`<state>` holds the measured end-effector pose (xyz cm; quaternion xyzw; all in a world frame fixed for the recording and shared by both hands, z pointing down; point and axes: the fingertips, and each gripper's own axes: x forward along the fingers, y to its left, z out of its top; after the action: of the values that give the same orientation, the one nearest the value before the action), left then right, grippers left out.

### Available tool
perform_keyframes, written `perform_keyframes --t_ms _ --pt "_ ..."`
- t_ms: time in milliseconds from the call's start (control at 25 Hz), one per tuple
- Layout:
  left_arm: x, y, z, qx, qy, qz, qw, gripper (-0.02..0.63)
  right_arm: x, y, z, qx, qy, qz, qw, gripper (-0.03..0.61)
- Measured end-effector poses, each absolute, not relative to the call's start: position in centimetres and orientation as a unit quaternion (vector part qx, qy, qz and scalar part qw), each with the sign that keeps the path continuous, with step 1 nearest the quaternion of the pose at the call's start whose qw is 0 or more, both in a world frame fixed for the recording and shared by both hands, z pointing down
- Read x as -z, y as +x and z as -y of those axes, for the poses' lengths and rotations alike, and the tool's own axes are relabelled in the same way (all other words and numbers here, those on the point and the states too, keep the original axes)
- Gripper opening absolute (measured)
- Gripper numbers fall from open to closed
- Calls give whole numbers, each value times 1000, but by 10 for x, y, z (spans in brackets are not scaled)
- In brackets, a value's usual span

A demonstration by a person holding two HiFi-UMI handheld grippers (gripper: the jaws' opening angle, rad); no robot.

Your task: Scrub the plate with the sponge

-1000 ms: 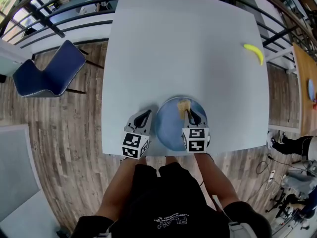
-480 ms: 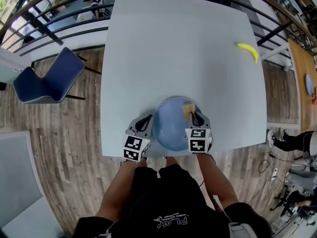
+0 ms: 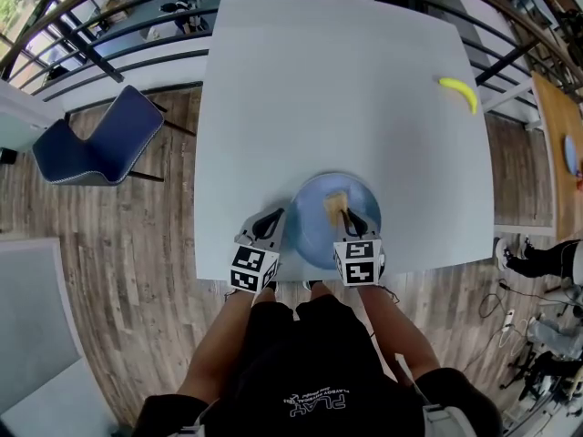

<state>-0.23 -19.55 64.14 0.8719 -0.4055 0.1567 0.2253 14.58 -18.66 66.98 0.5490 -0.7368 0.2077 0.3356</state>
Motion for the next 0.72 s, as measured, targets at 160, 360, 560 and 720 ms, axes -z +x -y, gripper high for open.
perform_keyframes --t_ms 160,360,560,720 --pt "-645 -12 190 -161 869 409 228 3 -671 108 178 -201 516 760 341 43" --pt "-649 -24 186 -163 866 412 232 3 -673 79 170 -199 492 775 343 43" --pt "-649 -33 188 -161 864 416 233 3 -679 63 160 -203 477 779 353 43" --pt "-651 -35 189 -164 864 414 233 3 -684 57 157 -199 473 778 362 43"
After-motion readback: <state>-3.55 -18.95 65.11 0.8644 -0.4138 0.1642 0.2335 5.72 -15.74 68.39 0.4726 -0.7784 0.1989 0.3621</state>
